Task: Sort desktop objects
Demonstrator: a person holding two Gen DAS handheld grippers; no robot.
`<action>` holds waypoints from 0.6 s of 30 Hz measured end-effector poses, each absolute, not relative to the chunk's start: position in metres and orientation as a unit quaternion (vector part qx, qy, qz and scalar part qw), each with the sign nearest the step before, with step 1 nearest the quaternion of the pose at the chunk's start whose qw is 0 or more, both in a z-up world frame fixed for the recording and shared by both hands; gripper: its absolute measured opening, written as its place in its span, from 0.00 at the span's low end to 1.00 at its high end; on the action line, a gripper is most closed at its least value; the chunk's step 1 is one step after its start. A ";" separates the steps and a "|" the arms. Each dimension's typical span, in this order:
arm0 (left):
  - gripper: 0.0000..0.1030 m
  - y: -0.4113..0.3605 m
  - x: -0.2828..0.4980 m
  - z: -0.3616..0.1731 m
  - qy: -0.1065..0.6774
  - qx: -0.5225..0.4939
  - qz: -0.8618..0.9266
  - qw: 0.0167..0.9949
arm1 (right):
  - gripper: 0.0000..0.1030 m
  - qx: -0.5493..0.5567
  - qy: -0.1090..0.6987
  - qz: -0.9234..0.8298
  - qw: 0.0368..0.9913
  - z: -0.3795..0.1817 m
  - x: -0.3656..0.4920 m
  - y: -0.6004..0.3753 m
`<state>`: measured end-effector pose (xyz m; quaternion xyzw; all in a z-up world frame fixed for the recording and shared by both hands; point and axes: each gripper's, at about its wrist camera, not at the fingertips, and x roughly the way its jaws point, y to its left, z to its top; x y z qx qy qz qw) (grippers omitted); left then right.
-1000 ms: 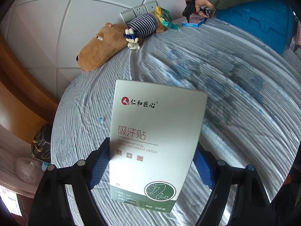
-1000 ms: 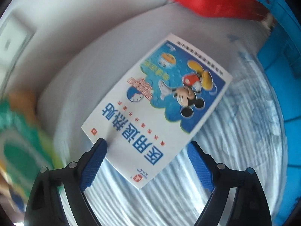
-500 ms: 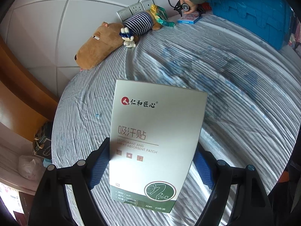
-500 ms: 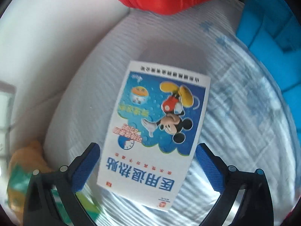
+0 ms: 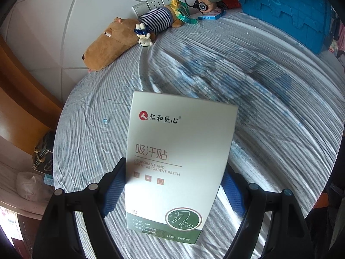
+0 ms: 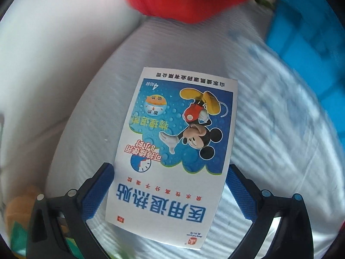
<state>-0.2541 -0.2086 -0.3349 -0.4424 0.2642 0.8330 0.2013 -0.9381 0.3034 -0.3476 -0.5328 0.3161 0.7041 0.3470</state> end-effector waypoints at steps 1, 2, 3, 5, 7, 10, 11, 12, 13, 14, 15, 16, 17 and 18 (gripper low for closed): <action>0.79 -0.208 -0.254 -0.337 0.264 -0.443 0.832 0.203 | 0.99 -0.538 0.294 0.712 0.342 -0.345 -0.946 0.301; 0.79 -0.207 -0.255 -0.334 0.263 -0.441 0.834 0.204 | 0.99 -0.543 0.285 0.714 0.337 -0.345 -0.950 0.299; 0.79 -0.206 -0.257 -0.332 0.262 -0.438 0.835 0.204 | 0.99 -0.547 0.277 0.718 0.330 -0.344 -0.952 0.299; 0.79 -0.205 -0.260 -0.326 0.261 -0.433 0.838 0.206 | 0.98 -0.545 0.283 0.731 0.298 -0.346 -0.951 0.301; 0.79 -0.203 -0.263 -0.321 0.259 -0.427 0.841 0.208 | 0.98 -0.547 0.278 0.742 0.270 -0.347 -0.950 0.299; 0.79 -0.200 -0.267 -0.313 0.257 -0.419 0.845 0.211 | 0.89 -0.567 0.225 0.759 0.225 -0.341 -0.949 0.280; 0.79 -0.199 -0.268 -0.311 0.257 -0.416 0.846 0.212 | 0.84 -0.569 0.211 0.764 0.220 -0.337 -0.945 0.275; 0.79 -0.199 -0.270 -0.308 0.256 -0.413 0.848 0.213 | 0.76 -0.571 0.196 0.768 0.214 -0.334 -0.941 0.271; 0.79 -0.198 -0.271 -0.305 0.255 -0.410 0.849 0.214 | 0.68 -0.576 0.186 0.770 0.202 -0.331 -0.935 0.266; 0.79 -0.197 -0.273 -0.303 0.255 -0.408 0.850 0.215 | 0.60 -0.581 0.176 0.772 0.189 -0.329 -0.928 0.262; 0.79 -0.195 -0.274 -0.299 0.256 -0.404 0.851 0.216 | 0.45 -0.586 0.160 0.774 0.177 -0.325 -0.923 0.255; 0.79 -0.194 -0.275 -0.295 0.258 -0.400 0.852 0.218 | 0.42 -0.592 0.144 0.776 0.166 -0.321 -0.918 0.249; 0.79 -0.192 -0.276 -0.291 0.259 -0.396 0.853 0.219 | 0.42 -0.597 0.128 0.777 0.154 -0.318 -0.913 0.242; 0.79 -0.191 -0.277 -0.287 0.261 -0.393 0.854 0.221 | 0.47 -0.594 0.152 0.774 0.157 -0.315 -0.914 0.248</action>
